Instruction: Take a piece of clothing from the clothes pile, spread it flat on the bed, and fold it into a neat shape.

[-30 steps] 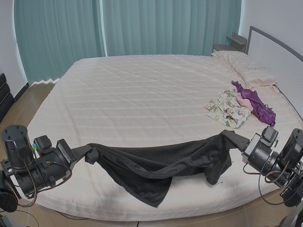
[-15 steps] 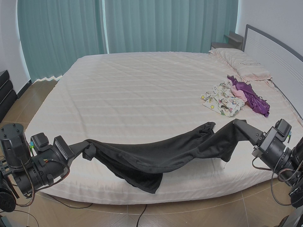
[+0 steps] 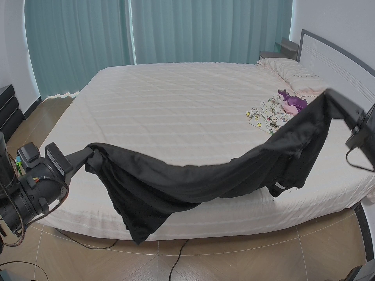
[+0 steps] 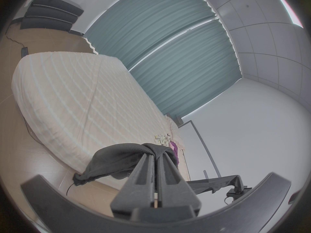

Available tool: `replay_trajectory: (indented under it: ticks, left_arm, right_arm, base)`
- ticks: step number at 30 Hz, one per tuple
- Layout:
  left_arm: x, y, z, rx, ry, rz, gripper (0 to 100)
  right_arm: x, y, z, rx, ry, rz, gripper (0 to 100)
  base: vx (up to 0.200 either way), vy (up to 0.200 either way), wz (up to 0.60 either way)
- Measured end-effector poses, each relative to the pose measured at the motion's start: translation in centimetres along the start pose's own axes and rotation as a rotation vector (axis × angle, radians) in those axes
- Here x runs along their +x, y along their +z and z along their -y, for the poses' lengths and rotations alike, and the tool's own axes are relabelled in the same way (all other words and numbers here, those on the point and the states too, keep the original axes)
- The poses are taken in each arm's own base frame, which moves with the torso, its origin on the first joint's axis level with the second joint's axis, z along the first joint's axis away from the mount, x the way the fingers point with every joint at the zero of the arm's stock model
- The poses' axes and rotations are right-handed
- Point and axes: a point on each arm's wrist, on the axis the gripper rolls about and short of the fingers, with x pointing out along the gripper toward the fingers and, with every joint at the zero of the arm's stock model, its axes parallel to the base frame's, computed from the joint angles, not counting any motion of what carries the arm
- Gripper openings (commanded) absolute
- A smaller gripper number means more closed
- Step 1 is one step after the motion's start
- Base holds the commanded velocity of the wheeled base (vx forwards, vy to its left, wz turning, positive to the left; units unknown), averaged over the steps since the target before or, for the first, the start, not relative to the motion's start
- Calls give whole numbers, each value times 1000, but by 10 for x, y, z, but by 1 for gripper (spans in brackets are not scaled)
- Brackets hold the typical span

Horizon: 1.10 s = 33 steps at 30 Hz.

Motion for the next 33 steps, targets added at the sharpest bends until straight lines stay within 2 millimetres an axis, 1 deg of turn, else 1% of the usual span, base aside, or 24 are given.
replay_trajectory:
  ticks: [5, 10, 12, 14, 16, 17, 20, 23, 25, 26, 31, 33]
  left_arm:
    - [-5, 12, 16, 3, -31, 46, 0]
    - [-8, 21, 27, 6, -45, 71, 0]
    - [-8, 23, 31, 7, -45, 76, 0]
    - [-7, 24, 33, 9, -39, 76, 0]
    - [-5, 25, 34, 11, -32, 72, 0]
    - [-4, 25, 34, 11, -30, 70, 0]
    - [3, 23, 34, 14, -14, 57, 0]
    - [12, 20, 33, 16, 8, 42, 0]
    - [21, 17, 31, 18, 26, 29, 0]
    - [26, 16, 30, 19, 33, 24, 0]
    - [42, 12, 27, -7, 34, 15, 0]
    - [46, 10, 26, -15, 28, 1, 0]
  right_arm:
    - [14, 50, -34, -4, 50, 121, 0]
    - [27, 94, -63, -19, 79, 218, 0]
    - [36, 108, -68, -24, 68, 242, 0]
    - [48, 117, -65, -27, 42, 256, 0]
    - [63, 123, -54, -27, -4, 258, 0]
    - [67, 124, -50, -26, -17, 258, 0]
    - [90, 129, -25, -22, -91, 258, 0]
    - [106, 127, -1, -15, -153, 248, 0]
    - [116, 125, 21, -10, -208, 241, 0]
    - [120, 124, 31, -8, -234, 239, 0]
    - [126, 121, 63, -4, -314, 226, 0]
    - [127, 118, 74, -6, -342, 209, 0]
  base:
    - [0, 0, 0]
    - [0, 0, 0]
    - [0, 0, 0]
    - [0, 0, 0]
    - [0, 0, 0]
    - [0, 0, 0]
    - [0, 0, 0]
    - [0, 0, 0]
    - [0, 0, 0]
    - [0, 0, 0]
    - [0, 0, 0]
    - [200, 0, 0]
